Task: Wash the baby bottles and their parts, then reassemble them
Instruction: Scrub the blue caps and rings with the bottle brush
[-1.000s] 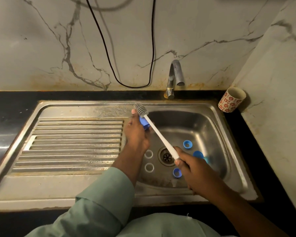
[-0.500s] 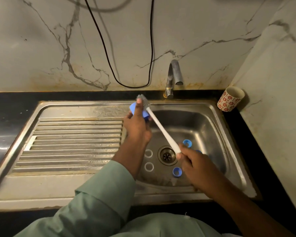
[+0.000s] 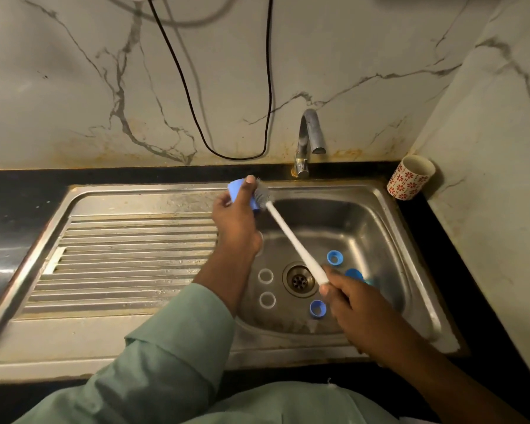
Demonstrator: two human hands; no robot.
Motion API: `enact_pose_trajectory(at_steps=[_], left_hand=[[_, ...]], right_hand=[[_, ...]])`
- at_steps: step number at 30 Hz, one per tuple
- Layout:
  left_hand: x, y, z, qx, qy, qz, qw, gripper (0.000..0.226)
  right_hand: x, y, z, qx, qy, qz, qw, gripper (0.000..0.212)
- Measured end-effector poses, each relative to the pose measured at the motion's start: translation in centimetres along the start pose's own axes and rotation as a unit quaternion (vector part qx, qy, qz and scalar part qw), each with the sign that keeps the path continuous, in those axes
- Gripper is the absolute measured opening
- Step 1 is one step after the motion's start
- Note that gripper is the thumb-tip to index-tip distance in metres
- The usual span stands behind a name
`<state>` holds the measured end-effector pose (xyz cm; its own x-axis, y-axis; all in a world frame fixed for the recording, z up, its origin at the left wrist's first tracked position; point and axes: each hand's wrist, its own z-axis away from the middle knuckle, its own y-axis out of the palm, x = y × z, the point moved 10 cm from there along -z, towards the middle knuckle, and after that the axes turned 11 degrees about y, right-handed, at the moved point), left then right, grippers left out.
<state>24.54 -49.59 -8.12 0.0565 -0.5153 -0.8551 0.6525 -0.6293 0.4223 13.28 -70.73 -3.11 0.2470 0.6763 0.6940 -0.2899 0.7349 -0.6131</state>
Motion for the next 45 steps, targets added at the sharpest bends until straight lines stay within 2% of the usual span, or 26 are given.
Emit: enact_pose_trajectory(at_steps=[2, 5, 6, 8, 10, 14, 18, 21, 23, 25, 27, 30, 31, 34, 37, 39, 42, 45], left_hand=[[1.3, 0.6, 1.1, 0.014, -0.021, -0.032, 0.999, 0.042], [1.7, 0.3, 0.4, -0.005, -0.050, 0.047, 0.998, 0.035], [1.3, 0.2, -0.1, -0.006, -0.037, 0.046, 0.998, 0.037], [1.1, 0.5, 0.0, 0.026, 0.001, -0.037, 0.999, 0.051], [1.8, 1.4, 1.2, 0.048, 0.001, -0.082, 0.996, 0.064], [1.0, -0.2, -0.5, -0.014, -0.014, -0.002, 1.000, 0.047], [2.3, 0.6, 0.3, 0.020, -0.039, -0.045, 0.998, 0.044], [1.4, 0.3, -0.5, 0.007, -0.024, 0.022, 0.999, 0.044], [0.3, 0.1, -1.0, 0.011, 0.005, 0.038, 0.999, 0.060], [0.5, 1.4, 0.0, 0.065, 0.021, -0.017, 0.998, 0.073], [1.1, 1.9, 0.9, 0.065, 0.011, -0.029, 0.997, 0.061], [1.3, 0.8, -0.3, 0.008, -0.039, 0.044, 0.998, 0.036], [1.3, 0.9, -0.5, 0.017, -0.047, 0.040, 0.998, 0.036], [1.9, 2.0, 0.5, 0.061, -0.045, 0.000, 0.997, 0.046], [1.2, 1.2, 0.2, 0.018, -0.033, 0.052, 0.998, 0.054], [0.7, 1.1, 0.0, 0.022, -0.028, 0.072, 0.997, 0.062], [1.9, 2.2, 1.1, 0.058, -0.047, 0.054, 0.996, 0.052], [2.2, 1.9, 0.6, 0.028, -0.068, 0.063, 0.995, 0.042]], right_hand=[[0.2, 0.0, -1.3, -0.011, 0.027, -0.012, 1.000, 0.038], [0.5, 0.6, -0.3, -0.003, -0.006, 0.019, 1.000, 0.034], [0.4, 0.9, 0.6, 0.008, -0.009, 0.018, 1.000, 0.031], [0.2, 0.8, 0.6, 0.010, 0.004, 0.002, 1.000, 0.027], [0.2, 0.7, -0.5, 0.006, 0.022, -0.017, 1.000, 0.023], [-0.6, 1.1, 0.6, 0.019, 0.017, -0.029, 0.999, 0.027], [-0.2, 1.0, -0.5, 0.002, 0.035, -0.047, 0.998, 0.024], [-0.1, 1.2, -0.1, 0.008, 0.021, -0.031, 0.999, 0.027], [-0.9, 1.5, 0.9, 0.030, 0.034, -0.052, 0.998, 0.028], [-1.1, 0.9, -0.1, 0.002, 0.052, -0.066, 0.996, 0.029], [-0.8, 0.7, -0.7, -0.011, 0.054, -0.063, 0.997, 0.032], [-0.5, 1.5, 0.5, 0.015, 0.023, -0.036, 0.999, 0.029], [-0.5, 1.7, 0.9, 0.027, 0.023, -0.036, 0.999, 0.028], [-0.4, 1.0, -0.5, -0.007, 0.034, -0.056, 0.998, 0.026], [-0.5, 1.0, 0.0, 0.001, 0.024, -0.052, 0.998, 0.028], [-0.8, 1.1, 0.8, 0.021, 0.031, -0.072, 0.997, 0.028], [-1.2, 0.1, -0.8, -0.010, 0.057, -0.087, 0.995, 0.031], [-1.6, 0.5, -0.5, 0.009, 0.052, -0.074, 0.996, 0.023]])
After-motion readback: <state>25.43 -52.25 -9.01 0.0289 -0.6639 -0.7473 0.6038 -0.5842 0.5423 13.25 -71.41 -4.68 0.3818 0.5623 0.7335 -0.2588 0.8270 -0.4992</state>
